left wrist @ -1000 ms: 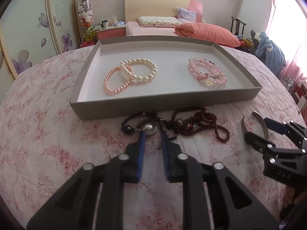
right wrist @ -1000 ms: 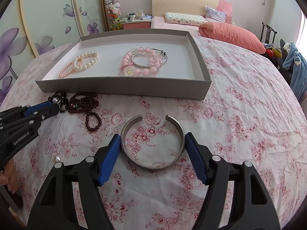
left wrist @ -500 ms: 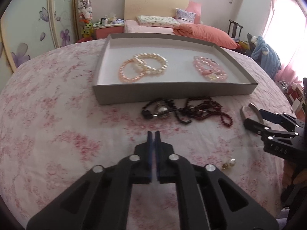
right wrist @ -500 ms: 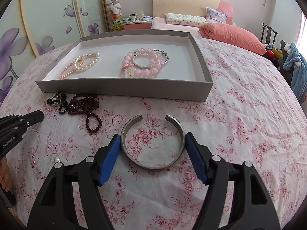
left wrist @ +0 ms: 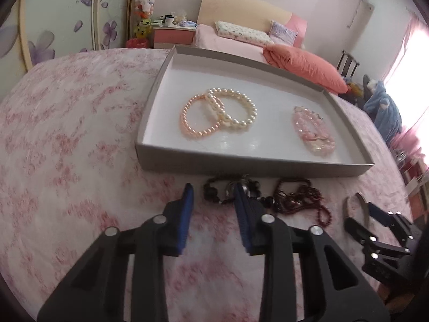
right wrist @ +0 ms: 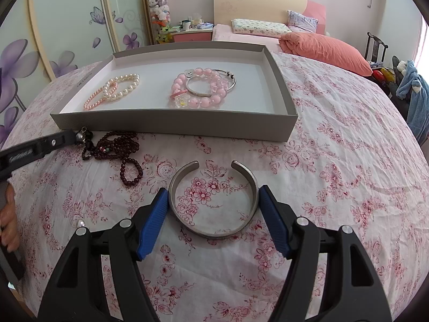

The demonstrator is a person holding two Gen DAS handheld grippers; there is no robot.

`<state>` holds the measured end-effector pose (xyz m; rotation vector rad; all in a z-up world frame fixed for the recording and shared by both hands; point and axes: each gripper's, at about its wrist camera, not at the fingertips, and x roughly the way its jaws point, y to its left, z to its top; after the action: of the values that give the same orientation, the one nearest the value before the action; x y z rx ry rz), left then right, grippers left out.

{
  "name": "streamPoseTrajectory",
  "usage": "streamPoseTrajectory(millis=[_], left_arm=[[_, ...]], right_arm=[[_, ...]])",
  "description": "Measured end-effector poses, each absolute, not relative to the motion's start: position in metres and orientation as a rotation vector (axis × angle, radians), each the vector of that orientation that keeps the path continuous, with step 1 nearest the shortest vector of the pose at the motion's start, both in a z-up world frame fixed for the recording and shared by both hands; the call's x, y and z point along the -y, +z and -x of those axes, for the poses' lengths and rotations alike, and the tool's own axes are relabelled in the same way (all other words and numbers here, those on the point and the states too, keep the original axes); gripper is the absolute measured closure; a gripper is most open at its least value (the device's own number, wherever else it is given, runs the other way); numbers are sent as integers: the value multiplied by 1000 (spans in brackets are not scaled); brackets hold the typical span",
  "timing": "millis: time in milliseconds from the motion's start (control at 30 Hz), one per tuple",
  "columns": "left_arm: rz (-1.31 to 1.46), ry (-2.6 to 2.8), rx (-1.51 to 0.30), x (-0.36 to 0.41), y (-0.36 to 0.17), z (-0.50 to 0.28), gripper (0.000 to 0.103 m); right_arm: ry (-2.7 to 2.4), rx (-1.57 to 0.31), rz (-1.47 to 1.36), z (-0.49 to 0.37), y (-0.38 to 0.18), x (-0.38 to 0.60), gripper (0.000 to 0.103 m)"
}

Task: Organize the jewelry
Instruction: 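Grasp the black bead necklace with pendant with the left tool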

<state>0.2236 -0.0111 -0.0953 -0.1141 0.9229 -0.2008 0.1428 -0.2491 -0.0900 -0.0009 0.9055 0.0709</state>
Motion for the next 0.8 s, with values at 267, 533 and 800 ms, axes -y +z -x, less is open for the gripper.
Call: streamPoseTrajectory(millis=[267, 533, 800], left_arm=[[-74, -153, -916, -1, -99, -197, 91], [139, -220, -910, -20, -84, -196, 64], [-17, -166, -930, 18, -95, -204, 72]], right_arm=[[70, -905, 0, -144, -90, 249, 34], [70, -905, 0, -144, -90, 249, 34], [71, -905, 0, -144, -90, 248, 34]])
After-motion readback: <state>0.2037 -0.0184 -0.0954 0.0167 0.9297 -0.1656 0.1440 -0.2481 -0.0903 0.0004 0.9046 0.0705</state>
